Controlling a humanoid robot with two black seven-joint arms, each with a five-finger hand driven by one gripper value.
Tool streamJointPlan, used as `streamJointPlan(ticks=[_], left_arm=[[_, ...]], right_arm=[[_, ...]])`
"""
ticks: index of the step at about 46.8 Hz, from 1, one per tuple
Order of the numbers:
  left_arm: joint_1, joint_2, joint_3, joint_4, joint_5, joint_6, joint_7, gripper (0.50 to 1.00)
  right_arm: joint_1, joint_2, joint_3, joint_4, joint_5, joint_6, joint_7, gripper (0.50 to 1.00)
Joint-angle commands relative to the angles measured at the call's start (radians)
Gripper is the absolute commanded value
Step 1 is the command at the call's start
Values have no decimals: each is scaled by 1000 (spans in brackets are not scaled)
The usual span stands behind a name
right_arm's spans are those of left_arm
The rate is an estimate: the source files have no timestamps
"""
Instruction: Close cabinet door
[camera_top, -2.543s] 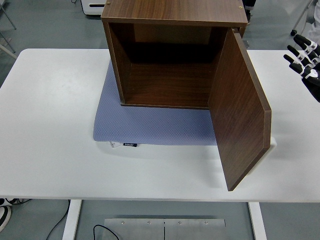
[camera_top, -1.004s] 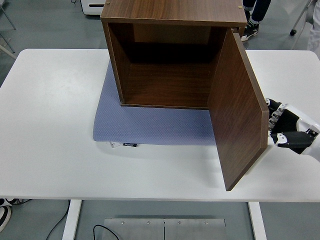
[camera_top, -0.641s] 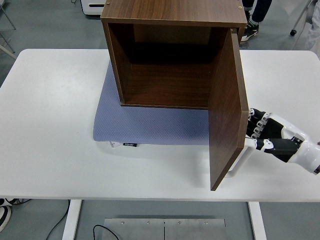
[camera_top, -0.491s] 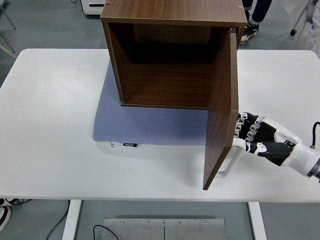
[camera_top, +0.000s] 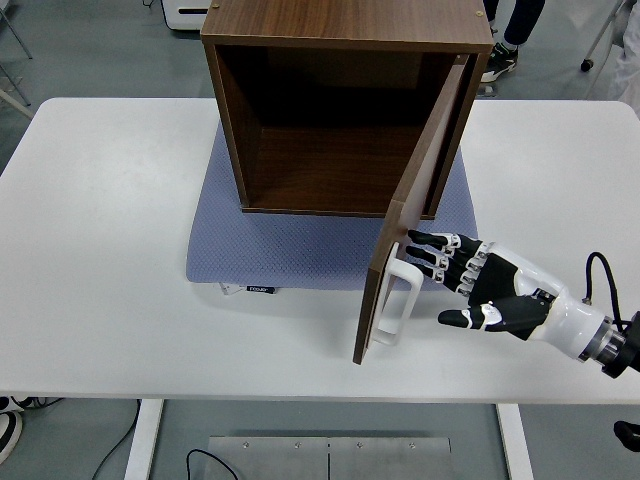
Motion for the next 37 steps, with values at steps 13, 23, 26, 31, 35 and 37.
streamJointPlan(ticks=[13,23,26,31,35,37], left_arm=[[0,0,0,-1,0,0,0,1000],[0,0,0,-1,1,0,-2,1000],[0,0,0,0,0,0,0,1000],[0,0,0,0,0,0,0,1000],[0,0,0,0,0,0,0,1000],[0,0,0,-1,0,0,0,1000]], right_arm=[[48,42,-15,-28,-6,0,0,1000],[88,85,-27,-80,-9,0,0,1000],[102,97,-29,-95,-9,0,0,1000],[120,113,-34,-118,-9,0,0,1000],[136,119,-40,-134,-9,0,0,1000],[140,123,-41,-138,-9,0,0,1000]])
